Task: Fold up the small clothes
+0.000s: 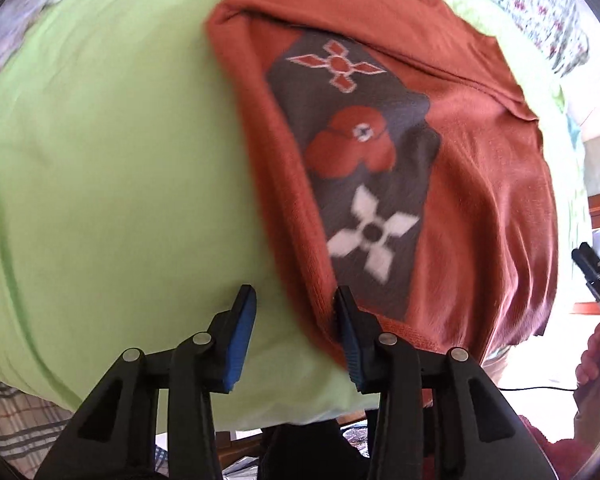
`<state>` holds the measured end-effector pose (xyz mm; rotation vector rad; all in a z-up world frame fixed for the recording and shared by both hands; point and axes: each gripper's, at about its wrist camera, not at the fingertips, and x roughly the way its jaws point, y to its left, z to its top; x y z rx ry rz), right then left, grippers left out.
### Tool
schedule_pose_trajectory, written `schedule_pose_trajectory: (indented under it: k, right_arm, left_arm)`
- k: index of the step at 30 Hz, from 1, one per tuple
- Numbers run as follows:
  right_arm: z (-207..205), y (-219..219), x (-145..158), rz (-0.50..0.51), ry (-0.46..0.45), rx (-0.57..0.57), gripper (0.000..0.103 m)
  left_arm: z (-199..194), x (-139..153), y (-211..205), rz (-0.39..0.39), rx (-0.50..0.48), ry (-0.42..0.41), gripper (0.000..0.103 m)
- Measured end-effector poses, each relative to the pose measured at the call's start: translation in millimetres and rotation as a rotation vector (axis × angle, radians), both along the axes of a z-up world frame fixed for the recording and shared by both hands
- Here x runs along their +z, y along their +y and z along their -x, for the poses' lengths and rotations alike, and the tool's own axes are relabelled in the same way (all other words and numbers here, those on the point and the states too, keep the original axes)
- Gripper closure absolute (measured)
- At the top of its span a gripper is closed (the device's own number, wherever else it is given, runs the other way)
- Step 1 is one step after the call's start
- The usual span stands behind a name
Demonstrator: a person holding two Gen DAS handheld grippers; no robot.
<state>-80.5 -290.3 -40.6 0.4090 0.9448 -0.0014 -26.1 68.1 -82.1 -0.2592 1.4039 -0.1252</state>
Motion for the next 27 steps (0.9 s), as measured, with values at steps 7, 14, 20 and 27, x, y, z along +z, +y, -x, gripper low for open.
schedule_pose_trajectory:
  k: [7,14,20,27]
  right_arm:
    - [24.7,-21.5,-10.7,0.026,0.052,-0.038,0.056]
    - [24.1,-24.3,-18.5,0.030,0.090,-0.013,0.056]
    - [29.9,-14.4,-31.8,0.019,0.130,0.010,0.056]
    - [44.5,-21.2,-49.0,-0.028,0.160,0.000,0.056]
  left_arm:
    - [17.8,4.7,33.1,0.241,0.070,0.008,0.033]
    - [1.5,-5.8,-11.0,0.273,0.030,0.089,0.024]
    - [0.9,-12.8,-43.8,0.062,-0.098,0.077,0.043]
    - [29.8,-12.4,-2.1,0.102,-0.139,0.048,0.094]
